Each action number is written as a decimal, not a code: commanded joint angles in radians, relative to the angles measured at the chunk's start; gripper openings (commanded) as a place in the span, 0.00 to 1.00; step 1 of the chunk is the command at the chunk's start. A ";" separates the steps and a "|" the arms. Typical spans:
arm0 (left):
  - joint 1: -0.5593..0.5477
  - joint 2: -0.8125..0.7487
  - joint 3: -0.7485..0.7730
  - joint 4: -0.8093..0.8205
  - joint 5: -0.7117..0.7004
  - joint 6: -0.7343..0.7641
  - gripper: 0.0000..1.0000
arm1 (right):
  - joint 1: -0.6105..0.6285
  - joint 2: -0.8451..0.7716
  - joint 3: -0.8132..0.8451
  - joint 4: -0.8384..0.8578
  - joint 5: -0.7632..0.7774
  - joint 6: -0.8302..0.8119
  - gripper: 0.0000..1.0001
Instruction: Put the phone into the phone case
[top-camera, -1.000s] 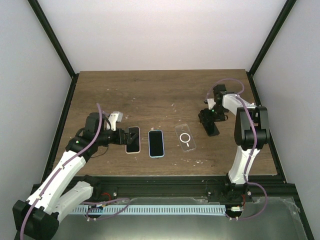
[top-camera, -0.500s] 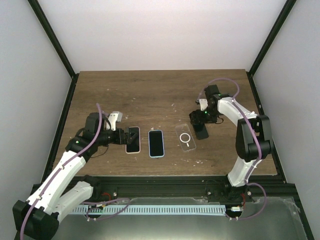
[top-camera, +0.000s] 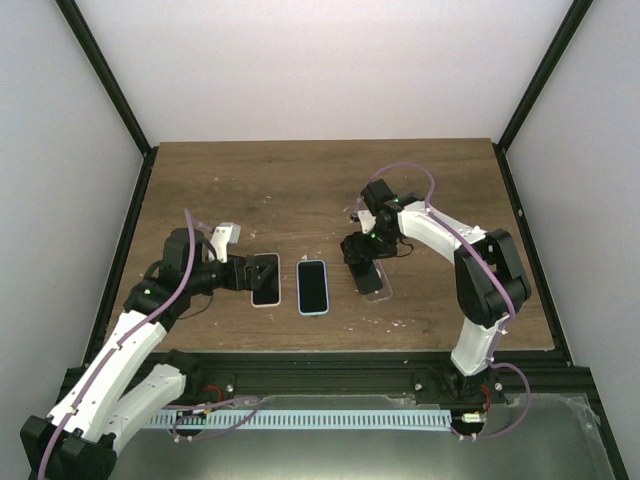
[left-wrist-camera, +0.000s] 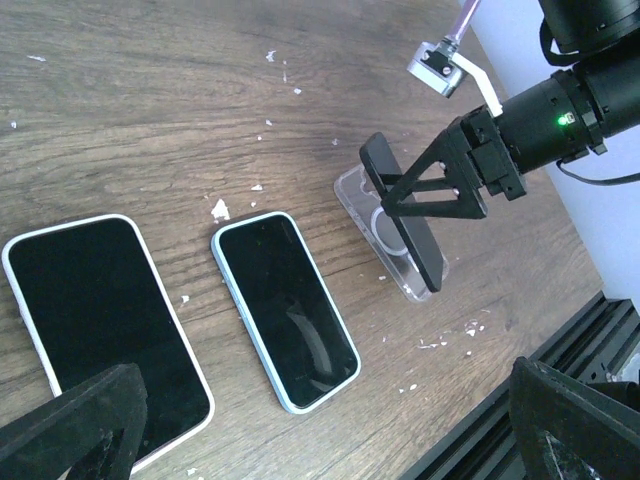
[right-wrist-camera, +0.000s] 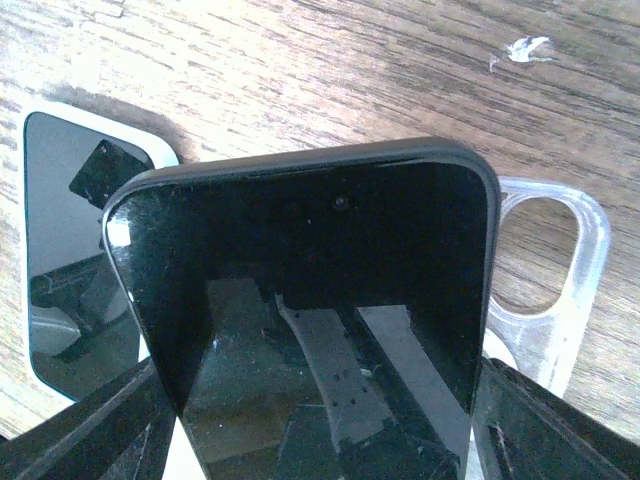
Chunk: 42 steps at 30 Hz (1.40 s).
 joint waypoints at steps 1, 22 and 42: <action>-0.002 -0.005 0.010 0.007 0.019 0.011 1.00 | 0.008 0.005 0.007 0.061 -0.018 0.079 0.68; -0.002 0.016 0.007 0.004 0.001 0.006 1.00 | 0.007 -0.047 -0.159 0.161 0.077 0.119 0.98; -0.009 0.215 0.029 0.077 0.096 -0.096 0.83 | -0.188 -0.173 -0.320 0.353 -0.153 0.095 0.99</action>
